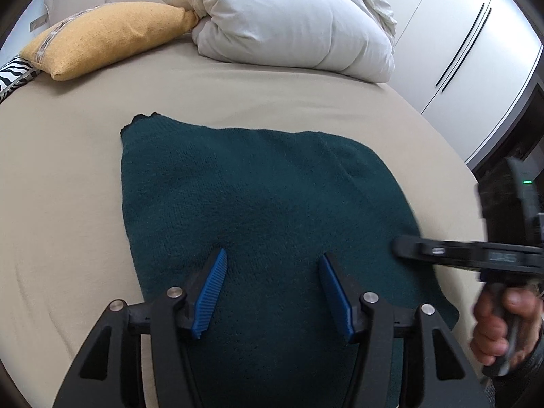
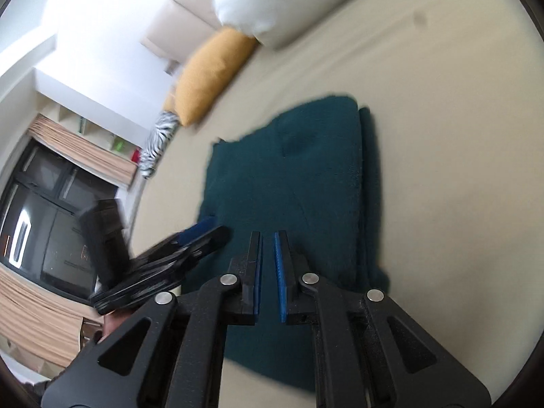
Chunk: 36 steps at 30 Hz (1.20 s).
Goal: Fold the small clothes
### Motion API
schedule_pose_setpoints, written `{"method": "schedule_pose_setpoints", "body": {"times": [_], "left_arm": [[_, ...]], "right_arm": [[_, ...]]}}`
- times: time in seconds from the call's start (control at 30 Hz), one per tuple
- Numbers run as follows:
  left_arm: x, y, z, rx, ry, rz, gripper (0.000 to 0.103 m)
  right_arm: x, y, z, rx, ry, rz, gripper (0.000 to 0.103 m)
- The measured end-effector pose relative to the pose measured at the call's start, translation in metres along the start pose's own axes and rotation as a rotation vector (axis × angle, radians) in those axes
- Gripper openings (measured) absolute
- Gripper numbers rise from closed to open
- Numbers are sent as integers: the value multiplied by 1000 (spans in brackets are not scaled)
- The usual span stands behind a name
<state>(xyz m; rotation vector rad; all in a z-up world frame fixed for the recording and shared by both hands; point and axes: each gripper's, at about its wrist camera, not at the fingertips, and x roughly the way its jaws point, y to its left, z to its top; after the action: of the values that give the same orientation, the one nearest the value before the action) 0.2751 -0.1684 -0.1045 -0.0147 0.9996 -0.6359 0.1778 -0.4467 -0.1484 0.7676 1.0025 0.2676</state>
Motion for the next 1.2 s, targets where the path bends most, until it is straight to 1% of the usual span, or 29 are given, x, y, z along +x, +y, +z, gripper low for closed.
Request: {"method": "schedule_pose_setpoints", "body": {"times": [0.03,0.07,0.1,0.17,0.2,0.23,0.3,0.33,0.4,0.47,0.53,0.6,0.63,0.7,0.73,0.8,0.9,0.97,1.03,1.1,1.17,1.2], "left_arm": [[1,-1,0,5,2,4,59],[2,-2,0,11,4,8,59],[2,-3,0,15,4,13,59],[2,-4,-1,20,3,20,59],[2,-4,-1,20,1,23,59],[2,-4,-2,21,-2,24,59],[2,-5,-3,24,-5,28,59],[2,-6,-3,27,-5,33,59],[2,-7,-3,33,-5,40,60],[2,-7,-3,38,-4,44,60],[2,-7,-4,40,-3,46,60],[2,-7,-3,40,-2,46,60],[2,-6,-3,39,-1,44,60],[2,-6,-4,40,-1,43,60],[2,-6,-4,41,-2,43,60],[3,-6,-4,41,-5,41,60],[3,-6,-6,41,-10,38,59],[3,-5,-8,41,-14,31,60],[2,-4,-9,40,-17,26,59],[-1,-3,-9,32,-25,16,59],[-10,1,-12,15,-50,-14,58],[-16,3,-13,0,-60,-30,59]], "right_arm": [[3,-10,0,28,-3,21,0],[2,-18,-1,57,-18,64,0],[-7,-23,-3,75,-43,75,0],[-21,-25,-5,59,-70,32,0],[-31,-22,-4,54,-85,-5,0],[-38,-21,-2,52,-97,-21,6],[-51,-11,9,28,-135,-47,8],[-50,-11,18,21,-133,-38,8],[-43,1,35,-1,-98,-8,8],[-27,16,49,-45,-60,2,8],[2,27,62,-41,-20,4,8],[24,17,75,8,16,3,7],[31,12,78,22,14,-3,4],[33,-2,87,44,-16,7,2],[32,-8,91,61,-32,3,0],[26,-24,97,101,-73,20,0],[18,-46,98,155,-126,0,0],[11,-59,95,179,-150,25,0],[-4,-63,89,170,-189,-19,0],[-26,-62,77,176,-226,-13,6],[-42,-55,63,152,-238,-62,29],[-55,-49,53,122,-250,-82,49]]}}
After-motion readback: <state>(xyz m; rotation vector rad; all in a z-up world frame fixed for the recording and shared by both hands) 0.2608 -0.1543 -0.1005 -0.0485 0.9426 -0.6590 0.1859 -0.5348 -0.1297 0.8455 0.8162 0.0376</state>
